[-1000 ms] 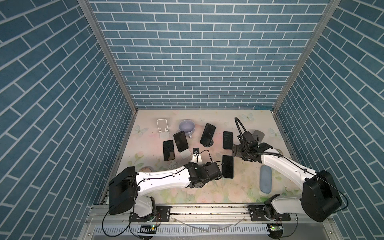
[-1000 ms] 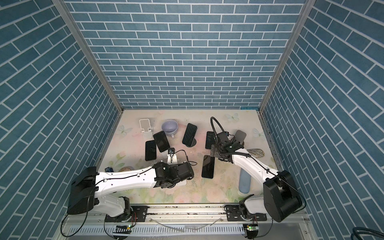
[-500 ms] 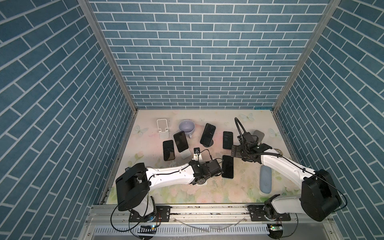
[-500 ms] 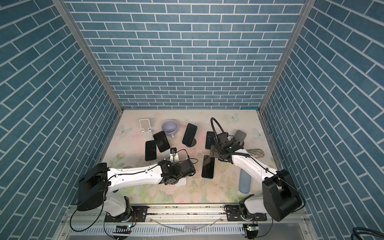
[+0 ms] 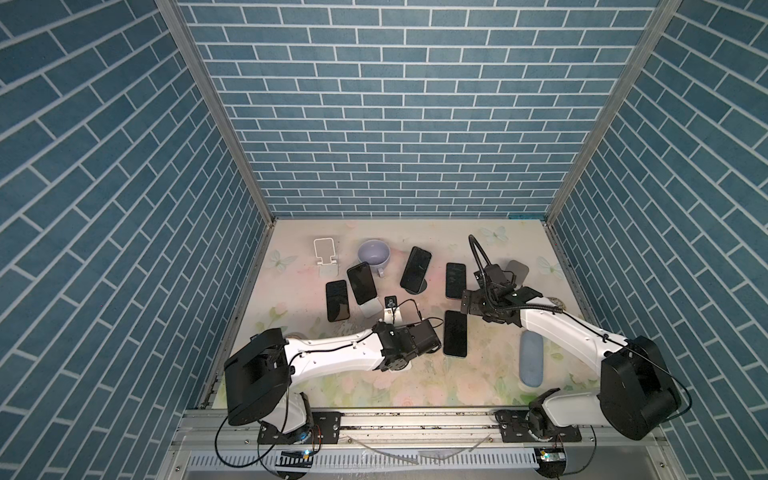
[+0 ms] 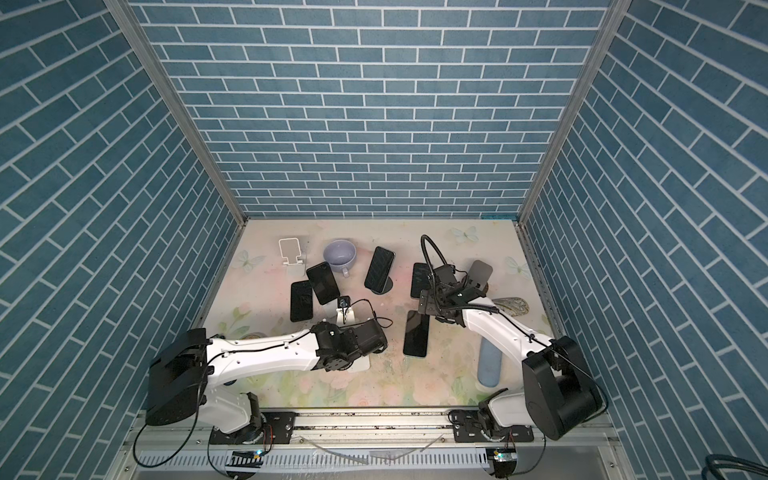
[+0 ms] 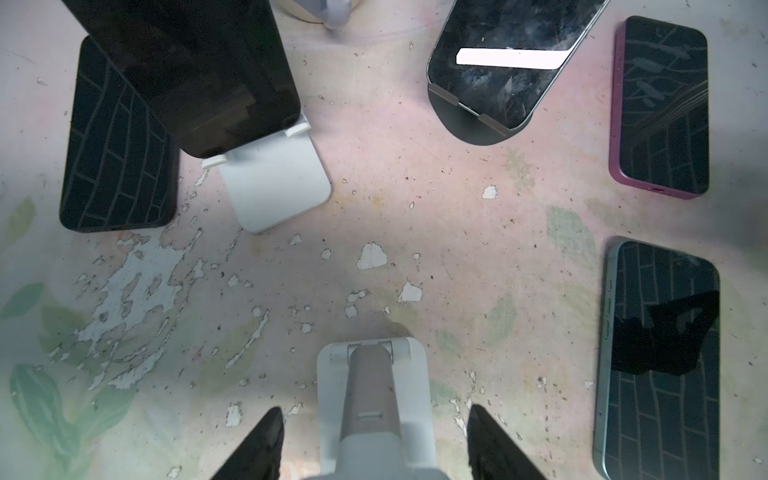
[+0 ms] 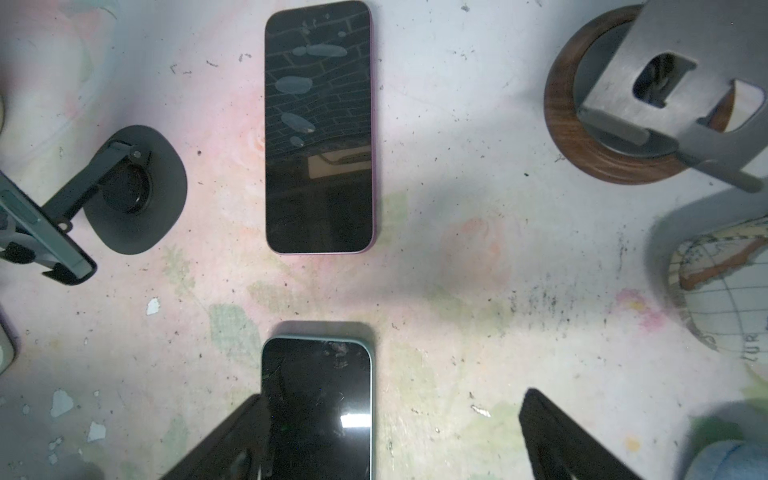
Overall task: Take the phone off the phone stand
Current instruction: 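Carry the white stand to the far corner with the left gripper while the right rises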
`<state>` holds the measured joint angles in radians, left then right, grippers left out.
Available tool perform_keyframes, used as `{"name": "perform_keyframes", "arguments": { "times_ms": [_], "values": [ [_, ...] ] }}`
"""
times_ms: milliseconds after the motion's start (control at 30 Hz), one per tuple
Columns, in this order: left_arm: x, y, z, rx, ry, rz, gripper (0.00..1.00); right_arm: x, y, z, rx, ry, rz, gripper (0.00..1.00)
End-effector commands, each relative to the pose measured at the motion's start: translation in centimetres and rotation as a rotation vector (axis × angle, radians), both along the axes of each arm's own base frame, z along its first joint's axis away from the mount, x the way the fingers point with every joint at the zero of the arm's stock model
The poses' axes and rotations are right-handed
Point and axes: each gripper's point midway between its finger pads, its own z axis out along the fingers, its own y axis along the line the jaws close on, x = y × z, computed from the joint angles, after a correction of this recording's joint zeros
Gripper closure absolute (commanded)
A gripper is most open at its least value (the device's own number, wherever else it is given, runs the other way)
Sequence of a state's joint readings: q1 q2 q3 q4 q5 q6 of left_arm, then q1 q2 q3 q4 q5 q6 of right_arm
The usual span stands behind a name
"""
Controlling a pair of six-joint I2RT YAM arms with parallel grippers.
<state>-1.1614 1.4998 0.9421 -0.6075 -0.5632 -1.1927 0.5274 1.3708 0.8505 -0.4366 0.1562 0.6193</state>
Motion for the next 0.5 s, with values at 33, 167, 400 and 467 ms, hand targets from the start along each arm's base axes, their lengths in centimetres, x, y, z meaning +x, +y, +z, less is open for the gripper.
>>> {"name": "perform_keyframes", "arguments": {
  "times_ms": [33,167,400,467],
  "values": [
    [0.4,1.9,2.0,0.007,-0.071,0.024,0.49,-0.3,-0.3,-0.3,-0.019,0.001,0.032,0.05],
    [0.5,3.8,4.2,0.062,-0.112,0.043,0.49,0.0,0.2,0.0,-0.013,0.000,0.047,0.05],
    [0.7,8.9,7.3,0.083,-0.159,0.126,0.49,0.9,1.1,0.5,0.010,-0.006,0.063,0.05],
    [0.6,10.6,7.8,0.088,-0.168,0.155,0.49,1.2,1.4,0.8,0.014,-0.011,0.065,0.05]
  ]
}}
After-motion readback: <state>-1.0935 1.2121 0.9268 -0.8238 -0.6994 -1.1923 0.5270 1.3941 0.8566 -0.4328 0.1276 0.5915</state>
